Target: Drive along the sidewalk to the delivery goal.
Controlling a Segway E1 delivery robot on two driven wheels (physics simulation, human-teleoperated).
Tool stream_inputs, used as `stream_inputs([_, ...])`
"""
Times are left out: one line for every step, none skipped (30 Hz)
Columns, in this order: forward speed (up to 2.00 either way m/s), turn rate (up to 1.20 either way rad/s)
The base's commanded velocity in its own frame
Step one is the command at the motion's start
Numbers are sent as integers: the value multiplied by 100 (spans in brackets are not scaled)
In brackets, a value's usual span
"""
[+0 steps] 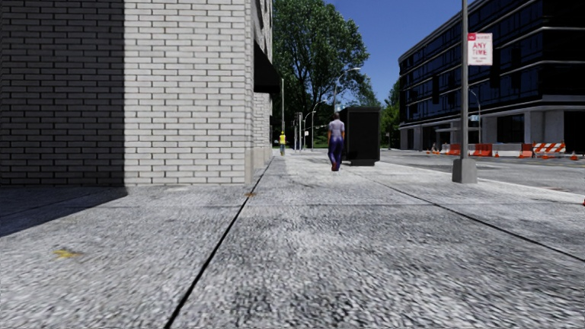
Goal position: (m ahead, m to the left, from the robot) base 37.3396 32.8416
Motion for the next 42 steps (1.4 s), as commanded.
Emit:
stream_inputs([200,0])
stream_inputs([200,0])
stream_inputs([200,0])
stream_inputs([200,0])
stream_inputs([200,0])
stream_inputs([200,0])
stream_inputs([200,0])
stream_inputs([200,0])
stream_inputs([200,0])
stream_inputs([200,0])
stream_inputs([200,0])
stream_inputs([200,0])
stream_inputs([200,0])
stream_inputs([200,0])
stream_inputs([200,0])
stream_inputs([200,0])
stream_inputs([200,0])
stream_inputs([200,0])
stream_inputs([200,0])
stream_inputs([200,0])
stream_inputs([200,0])
stream_inputs([200,0])
stream_inputs([200,0])
stream_inputs([200,0])
stream_inputs([200,0])
stream_inputs([200,0])
stream_inputs([200,0])
stream_inputs([200,0])
stream_inputs([200,0])
stream_inputs([200,0])
stream_inputs([200,0])
stream_inputs([200,0])
stream_inputs([200,0])
stream_inputs([200,0])
stream_inputs([200,0])
stream_inputs([200,0])
stream_inputs([200,0])
stream_inputs([200,0])
stream_inputs([200,0])
stream_inputs([200,0])
stream_inputs([200,0])
stream_inputs([200,0])
